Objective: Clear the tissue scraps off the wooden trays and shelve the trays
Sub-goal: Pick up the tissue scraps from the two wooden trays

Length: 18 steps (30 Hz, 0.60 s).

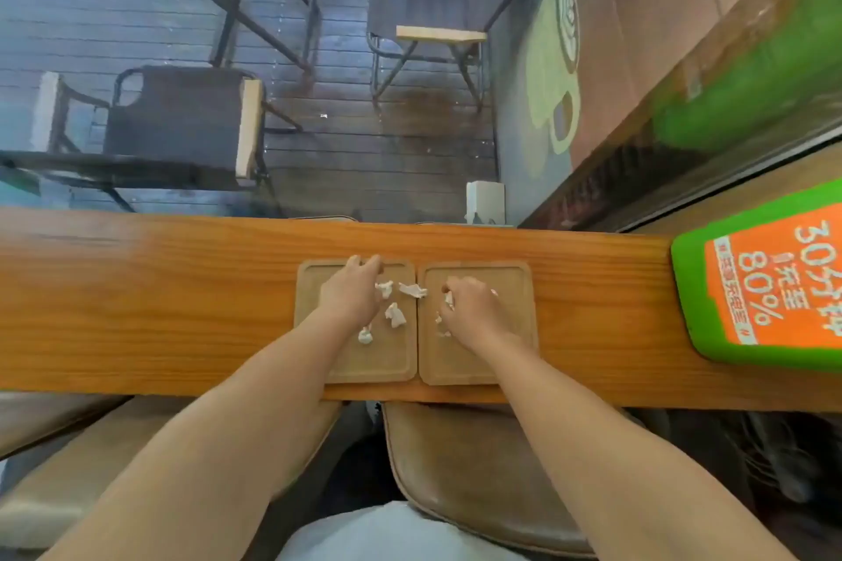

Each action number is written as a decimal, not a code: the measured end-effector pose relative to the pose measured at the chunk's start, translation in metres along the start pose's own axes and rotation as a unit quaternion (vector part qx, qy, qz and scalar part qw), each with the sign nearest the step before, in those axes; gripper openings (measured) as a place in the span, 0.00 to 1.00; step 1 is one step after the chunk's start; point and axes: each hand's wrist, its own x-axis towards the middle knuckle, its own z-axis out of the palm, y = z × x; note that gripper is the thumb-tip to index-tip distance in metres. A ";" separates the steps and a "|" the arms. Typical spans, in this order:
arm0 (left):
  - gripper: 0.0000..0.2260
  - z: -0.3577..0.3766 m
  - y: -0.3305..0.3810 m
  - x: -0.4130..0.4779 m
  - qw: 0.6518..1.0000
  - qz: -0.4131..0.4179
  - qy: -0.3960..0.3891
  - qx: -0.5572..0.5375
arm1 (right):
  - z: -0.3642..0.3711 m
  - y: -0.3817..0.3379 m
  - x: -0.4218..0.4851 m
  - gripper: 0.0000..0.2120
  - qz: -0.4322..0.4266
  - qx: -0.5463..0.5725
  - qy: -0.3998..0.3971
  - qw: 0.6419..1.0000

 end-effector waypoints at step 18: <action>0.08 0.028 -0.012 0.009 0.998 0.005 0.012 -0.065 | 0.038 -0.021 0.048 0.13 -0.107 -0.114 -0.030 0.987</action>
